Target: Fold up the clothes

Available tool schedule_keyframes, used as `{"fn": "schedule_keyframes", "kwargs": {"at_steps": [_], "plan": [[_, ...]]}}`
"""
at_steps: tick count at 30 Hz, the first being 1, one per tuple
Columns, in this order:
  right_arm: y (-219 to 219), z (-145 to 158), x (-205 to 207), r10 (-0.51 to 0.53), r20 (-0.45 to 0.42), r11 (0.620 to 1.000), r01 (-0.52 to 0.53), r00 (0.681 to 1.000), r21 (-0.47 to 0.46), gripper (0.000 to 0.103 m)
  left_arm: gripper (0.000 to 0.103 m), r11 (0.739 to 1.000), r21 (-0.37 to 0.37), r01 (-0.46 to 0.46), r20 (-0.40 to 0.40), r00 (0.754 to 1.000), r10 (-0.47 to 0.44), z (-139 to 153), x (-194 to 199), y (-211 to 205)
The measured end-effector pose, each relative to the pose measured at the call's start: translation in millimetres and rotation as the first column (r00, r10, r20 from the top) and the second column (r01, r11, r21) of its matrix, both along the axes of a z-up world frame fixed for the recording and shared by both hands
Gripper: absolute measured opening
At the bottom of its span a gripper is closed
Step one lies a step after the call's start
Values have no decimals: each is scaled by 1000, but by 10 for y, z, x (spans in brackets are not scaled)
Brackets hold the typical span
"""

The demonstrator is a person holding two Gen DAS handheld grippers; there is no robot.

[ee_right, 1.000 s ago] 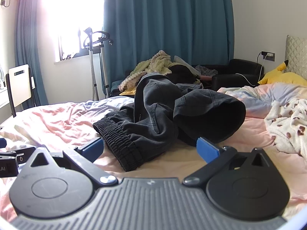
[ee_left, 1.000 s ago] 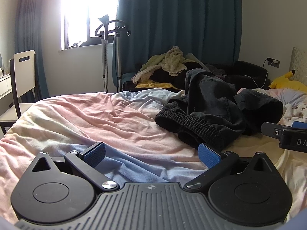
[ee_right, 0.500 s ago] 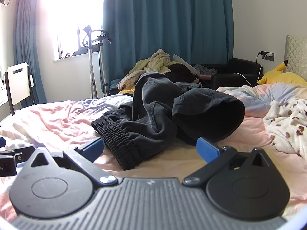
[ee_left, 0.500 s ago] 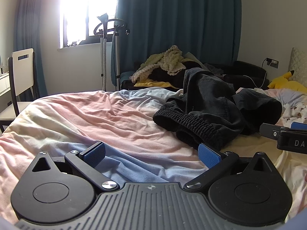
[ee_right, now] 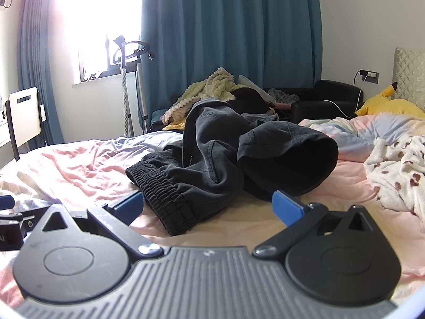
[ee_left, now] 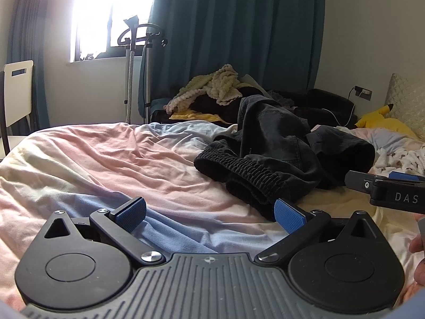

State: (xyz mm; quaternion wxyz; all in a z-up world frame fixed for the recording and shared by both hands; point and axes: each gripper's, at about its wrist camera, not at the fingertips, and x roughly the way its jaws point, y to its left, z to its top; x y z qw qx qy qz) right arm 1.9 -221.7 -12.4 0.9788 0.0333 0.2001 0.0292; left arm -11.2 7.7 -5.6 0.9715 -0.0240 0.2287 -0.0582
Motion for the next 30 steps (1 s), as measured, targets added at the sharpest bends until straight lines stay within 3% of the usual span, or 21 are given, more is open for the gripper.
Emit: {"fn": "schedule_keyframes", "kwargs": {"at_steps": [14,18,21,30], "plan": [[-126,7,-33,-73,27,997,72,997,38,103,102,995,17,100,-79,992,-98,-325,432,-457],[-248,-8,-46,-131,41,989,127,991,78,103,97,991,25,128,-106,987,-125,-429,583,-616],[-328,-40,-41,-158,43,983,153,987,102,103,86,988,30,149,-126,981,-144,-507,697,-735],[-533,-239,196,-214,31,965,206,976,165,103,70,996,47,82,-126,989,-75,-772,1449,-1228]]}}
